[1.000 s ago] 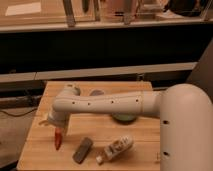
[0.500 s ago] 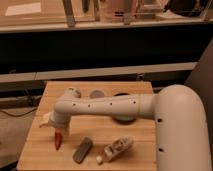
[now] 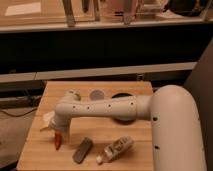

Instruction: Place the pepper in the ceramic cup

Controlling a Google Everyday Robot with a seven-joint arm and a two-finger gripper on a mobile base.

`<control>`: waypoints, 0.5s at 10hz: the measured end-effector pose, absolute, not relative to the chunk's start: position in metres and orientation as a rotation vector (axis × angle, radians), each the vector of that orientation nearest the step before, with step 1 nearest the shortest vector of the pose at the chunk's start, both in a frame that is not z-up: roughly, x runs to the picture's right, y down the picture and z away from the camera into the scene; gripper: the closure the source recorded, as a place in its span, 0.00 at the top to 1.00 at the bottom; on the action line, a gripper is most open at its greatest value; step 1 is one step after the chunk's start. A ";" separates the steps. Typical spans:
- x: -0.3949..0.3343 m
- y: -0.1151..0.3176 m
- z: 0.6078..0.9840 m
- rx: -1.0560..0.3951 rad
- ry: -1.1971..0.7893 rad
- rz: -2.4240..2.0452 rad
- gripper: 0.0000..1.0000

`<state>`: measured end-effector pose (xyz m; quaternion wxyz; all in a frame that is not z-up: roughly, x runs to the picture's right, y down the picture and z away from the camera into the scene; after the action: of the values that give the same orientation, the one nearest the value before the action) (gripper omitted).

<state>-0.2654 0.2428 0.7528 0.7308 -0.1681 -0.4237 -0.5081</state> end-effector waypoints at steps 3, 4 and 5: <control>-0.266 0.252 0.758 -0.382 -0.946 -1.136 0.80; -0.265 0.253 0.759 -0.387 -0.946 -1.138 0.80; -0.265 0.255 0.760 -0.393 -0.947 -1.143 0.80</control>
<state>-0.2653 0.2550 0.7598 0.7194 -0.1779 -0.4284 -0.5170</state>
